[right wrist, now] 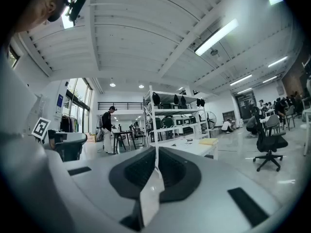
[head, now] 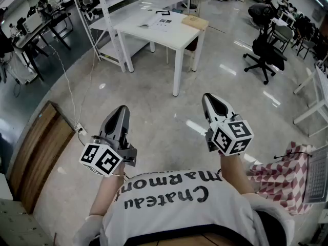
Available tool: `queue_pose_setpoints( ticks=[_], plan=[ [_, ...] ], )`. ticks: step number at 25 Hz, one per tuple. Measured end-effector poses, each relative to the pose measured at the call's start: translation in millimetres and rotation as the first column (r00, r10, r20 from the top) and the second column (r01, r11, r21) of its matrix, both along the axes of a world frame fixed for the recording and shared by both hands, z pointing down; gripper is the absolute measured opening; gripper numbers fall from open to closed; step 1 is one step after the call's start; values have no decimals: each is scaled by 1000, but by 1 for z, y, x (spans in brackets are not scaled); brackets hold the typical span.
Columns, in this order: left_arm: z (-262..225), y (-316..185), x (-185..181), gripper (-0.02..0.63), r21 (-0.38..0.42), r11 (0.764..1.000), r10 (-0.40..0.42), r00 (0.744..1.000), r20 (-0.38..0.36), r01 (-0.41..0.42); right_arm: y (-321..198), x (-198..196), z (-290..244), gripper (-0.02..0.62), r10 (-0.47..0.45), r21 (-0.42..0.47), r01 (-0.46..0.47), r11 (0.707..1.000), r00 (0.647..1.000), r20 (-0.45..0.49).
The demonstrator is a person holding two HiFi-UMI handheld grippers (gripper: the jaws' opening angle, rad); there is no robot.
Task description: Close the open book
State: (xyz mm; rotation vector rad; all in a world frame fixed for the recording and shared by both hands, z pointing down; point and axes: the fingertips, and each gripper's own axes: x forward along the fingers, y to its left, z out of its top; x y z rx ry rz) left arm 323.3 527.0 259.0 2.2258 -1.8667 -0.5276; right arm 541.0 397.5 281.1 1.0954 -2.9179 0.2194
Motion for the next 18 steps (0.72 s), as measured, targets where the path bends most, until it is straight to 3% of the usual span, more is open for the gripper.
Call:
queue_pose_setpoints(
  ticks=[10,15,18],
  plan=[
    [21,-22,-6,23,-21,999,29,999,24,-29,-3,-2,14,41,32,-1,-32,999,999,-13],
    [22,-41,-7,23,-2,997,78,997,-16,-78,-15,0,10,41,52,-28,-51,998,998,41],
    [23,-53,-9,23,-12,995,101,995,-22,-102,-24,-7,12,41,60,-38,-60,997,998,14]
  ],
)
